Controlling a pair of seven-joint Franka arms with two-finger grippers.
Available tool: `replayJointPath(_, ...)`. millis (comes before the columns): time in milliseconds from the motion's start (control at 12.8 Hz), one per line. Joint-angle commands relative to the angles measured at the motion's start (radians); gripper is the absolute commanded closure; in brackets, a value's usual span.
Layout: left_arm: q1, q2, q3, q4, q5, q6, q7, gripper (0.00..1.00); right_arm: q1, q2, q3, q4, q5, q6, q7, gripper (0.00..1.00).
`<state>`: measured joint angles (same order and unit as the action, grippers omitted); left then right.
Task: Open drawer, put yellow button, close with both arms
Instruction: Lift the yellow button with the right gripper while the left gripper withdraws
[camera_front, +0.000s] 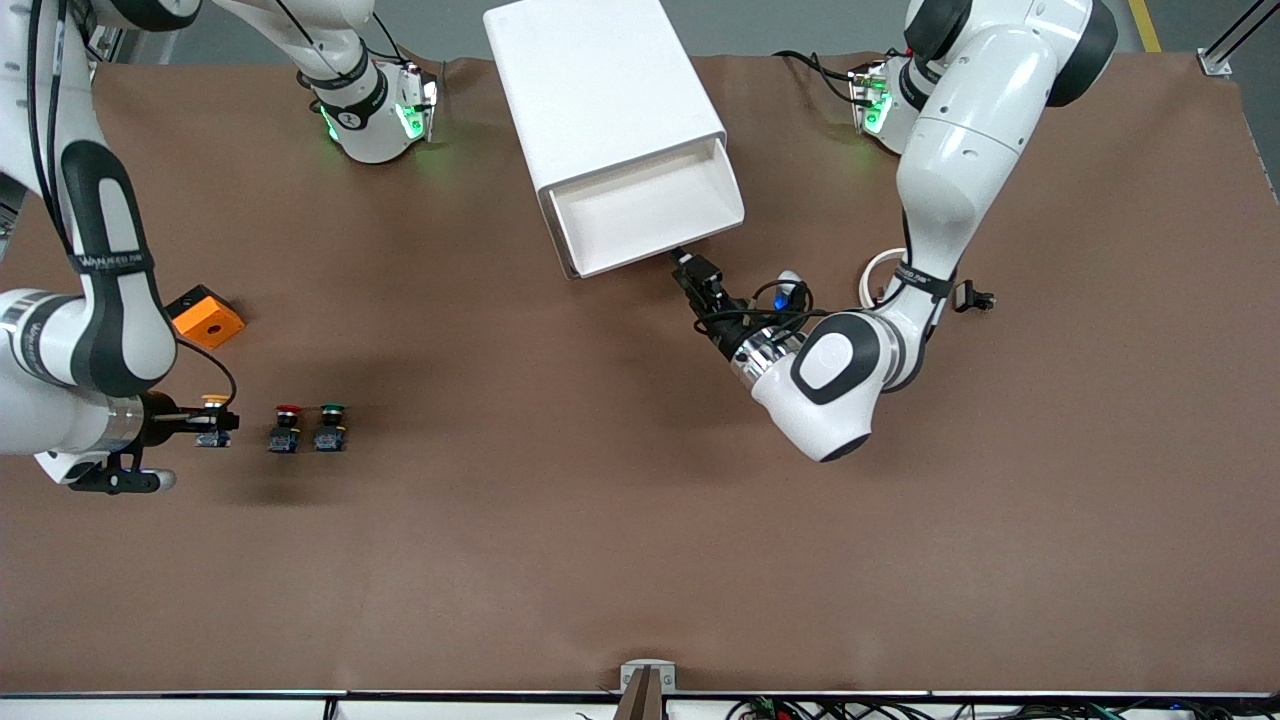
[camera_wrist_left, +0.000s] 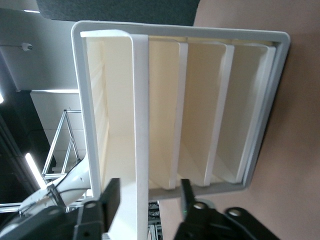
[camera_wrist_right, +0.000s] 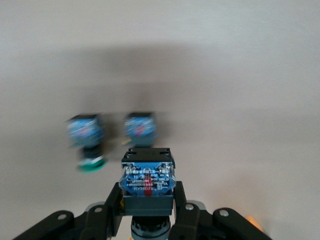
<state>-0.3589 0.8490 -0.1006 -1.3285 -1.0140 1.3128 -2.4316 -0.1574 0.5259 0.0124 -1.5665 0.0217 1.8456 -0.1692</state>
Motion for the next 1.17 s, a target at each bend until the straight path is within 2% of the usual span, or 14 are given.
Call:
replayJointPath(0,0.001,-0.001,0.031,0.066,0.017,-0.007,-0.001,0.0,0.091,-0.13,0.003,-0.003,0.023,-0.133,0.0,1.0)
replayJointPath(156,0.001,-0.002,0.08,0.107,0.018,-0.007,0.058,0.0,0.162,-0.196,0.035,0.017,0.059,-0.202,0.017,1.0)
replayJointPath(312,0.001,-0.005,0.143,0.111,0.018,-0.007,0.15,0.0,0.237,-0.262,0.056,0.016,0.093,-0.273,0.031,1.0)
replayJointPath(546,-0.002,-0.028,0.225,0.12,0.025,-0.007,0.294,0.0,0.388,-0.358,0.063,0.01,0.159,-0.316,0.126,1.0)
replayJointPath(703,-0.002,-0.053,0.243,0.13,0.115,-0.006,0.397,0.0,0.51,-0.388,0.063,0.013,0.208,-0.283,0.234,1.0)
replayJointPath(859,0.0,-0.073,0.243,0.13,0.227,-0.003,0.494,0.0,0.625,-0.4,0.061,0.0,0.204,-0.209,0.403,1.0)
replayJointPath(1093,0.008,-0.091,0.268,0.13,0.32,0.017,0.627,0.0,0.766,-0.391,0.061,-0.052,0.17,-0.077,0.56,1.0)
